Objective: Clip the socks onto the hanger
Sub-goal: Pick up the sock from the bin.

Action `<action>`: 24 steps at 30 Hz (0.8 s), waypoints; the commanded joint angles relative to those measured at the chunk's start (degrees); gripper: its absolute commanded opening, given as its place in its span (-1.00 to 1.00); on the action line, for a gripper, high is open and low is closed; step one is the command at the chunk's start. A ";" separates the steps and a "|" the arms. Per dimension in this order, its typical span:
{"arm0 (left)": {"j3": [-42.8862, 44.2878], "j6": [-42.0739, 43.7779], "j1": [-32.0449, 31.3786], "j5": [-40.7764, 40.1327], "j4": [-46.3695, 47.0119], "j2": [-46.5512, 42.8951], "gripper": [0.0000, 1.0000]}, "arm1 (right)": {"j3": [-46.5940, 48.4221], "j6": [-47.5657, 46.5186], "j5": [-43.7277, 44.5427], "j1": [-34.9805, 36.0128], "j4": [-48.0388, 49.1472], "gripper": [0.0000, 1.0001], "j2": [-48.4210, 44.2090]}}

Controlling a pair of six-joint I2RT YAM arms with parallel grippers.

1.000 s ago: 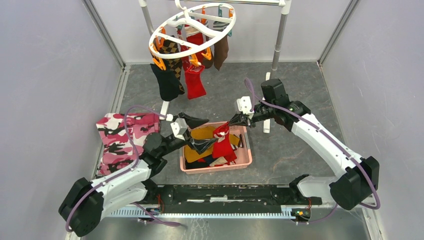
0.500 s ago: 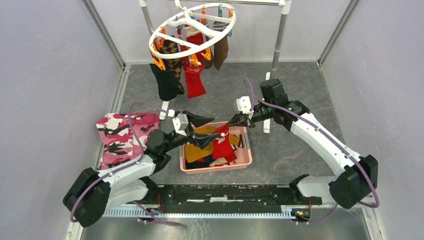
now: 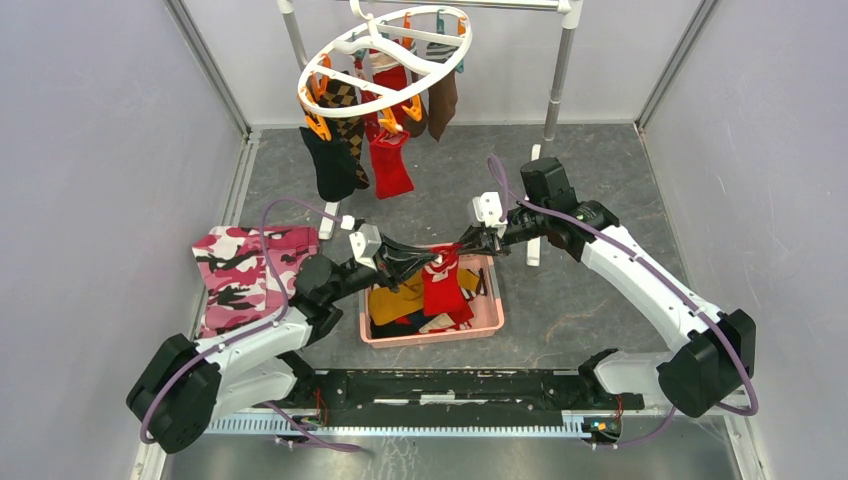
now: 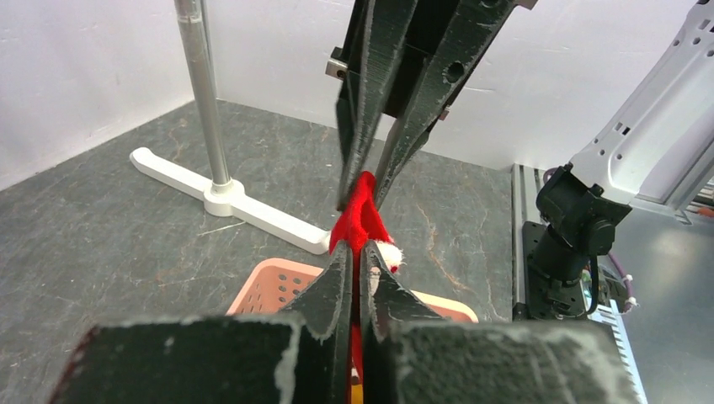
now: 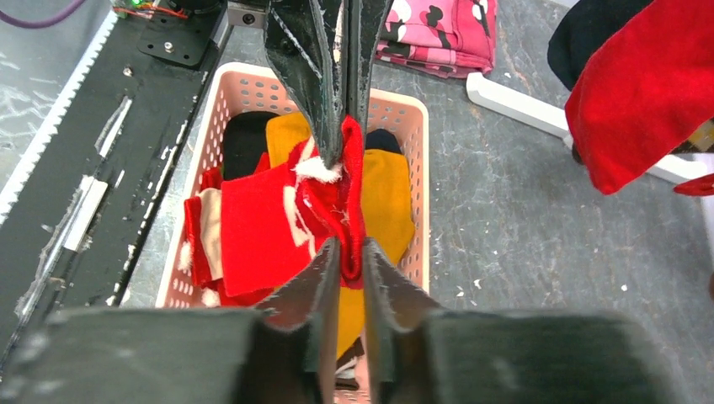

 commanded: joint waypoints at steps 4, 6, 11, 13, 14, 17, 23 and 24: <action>0.67 2.29 -0.21 -4.05 -2.83 -4.52 -0.96 | 3.68 0.38 0.51 -0.64 -0.40 0.11 -0.43; -0.03 1.73 -0.17 -6.65 -3.63 -6.26 -0.96 | 4.85 0.51 0.71 -1.91 -0.52 0.26 -0.68; -0.49 0.12 -0.17 -12.77 -5.10 -10.29 -0.96 | 11.45 -0.07 3.37 -4.46 -2.05 0.75 0.86; -0.27 0.18 -0.17 -14.31 -5.29 -11.37 -0.96 | 13.46 -0.96 5.14 -4.71 -1.85 0.96 1.35; -0.22 0.30 -0.17 -14.91 -5.12 -11.68 -0.96 | 14.65 -1.97 4.64 -5.09 -1.75 0.96 1.64; -0.17 0.80 -0.18 -16.89 -4.14 -11.98 -0.96 | 20.41 -2.67 0.58 -6.36 -2.99 0.96 5.10; 0.28 2.13 -0.17 -18.52 -2.99 -11.72 -0.96 | 29.19 11.83 0.91 -6.43 7.48 0.93 10.85; 0.39 2.21 -0.17 -18.52 -2.98 -11.61 -0.96 | 30.97 14.75 1.72 -6.40 8.76 0.87 11.77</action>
